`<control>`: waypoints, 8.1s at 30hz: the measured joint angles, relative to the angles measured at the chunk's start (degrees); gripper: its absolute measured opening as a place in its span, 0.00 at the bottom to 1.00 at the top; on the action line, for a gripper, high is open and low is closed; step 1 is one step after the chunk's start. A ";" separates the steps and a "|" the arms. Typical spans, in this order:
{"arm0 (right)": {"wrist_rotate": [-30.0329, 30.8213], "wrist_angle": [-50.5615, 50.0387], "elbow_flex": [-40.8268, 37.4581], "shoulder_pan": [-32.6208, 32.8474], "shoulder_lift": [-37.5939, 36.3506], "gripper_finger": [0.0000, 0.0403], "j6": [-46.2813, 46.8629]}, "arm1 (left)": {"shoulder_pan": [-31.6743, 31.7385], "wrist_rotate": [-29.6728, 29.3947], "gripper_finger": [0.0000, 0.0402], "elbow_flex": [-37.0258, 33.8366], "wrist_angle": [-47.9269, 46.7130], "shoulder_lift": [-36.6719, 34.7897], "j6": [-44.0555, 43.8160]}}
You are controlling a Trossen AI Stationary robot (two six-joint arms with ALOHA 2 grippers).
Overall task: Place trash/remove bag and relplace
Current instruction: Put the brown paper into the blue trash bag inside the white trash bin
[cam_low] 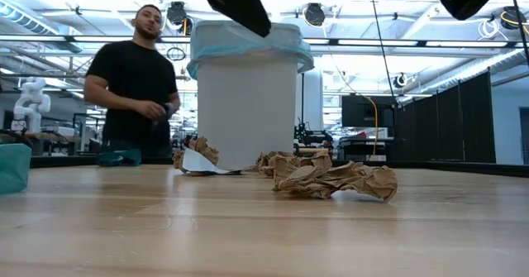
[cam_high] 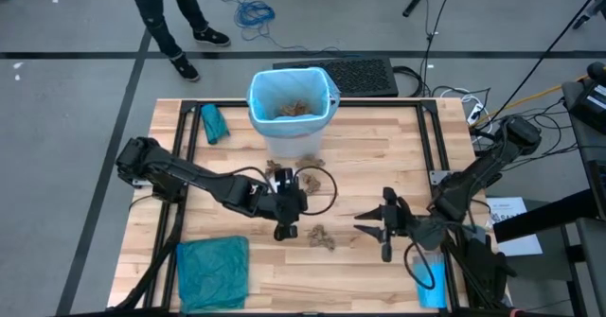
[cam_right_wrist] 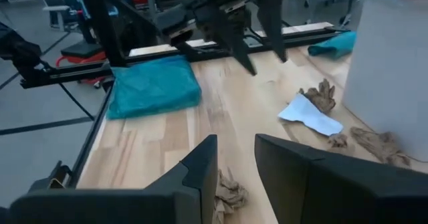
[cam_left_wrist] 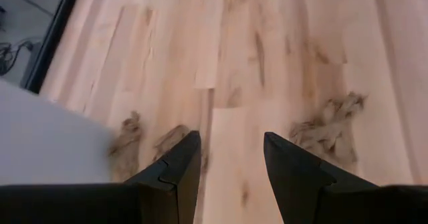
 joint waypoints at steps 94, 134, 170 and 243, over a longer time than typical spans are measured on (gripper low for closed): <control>1.28 2.05 0.00 0.63 -0.04 0.23 -0.30 | -1.50 15.51 0.40 -3.45 25.55 23.15 -6.22; 1.22 2.07 0.00 0.71 -0.02 0.23 -1.08 | -3.67 4.96 0.01 -0.68 12.93 8.01 -5.37; 1.35 2.19 0.00 0.63 -0.02 0.23 -0.25 | 37.32 2.39 0.00 -0.72 14.52 -16.39 19.55; 1.32 1.74 0.00 0.65 0.24 0.23 0.19 | 42.83 16.93 0.50 -0.72 10.83 -14.03 12.09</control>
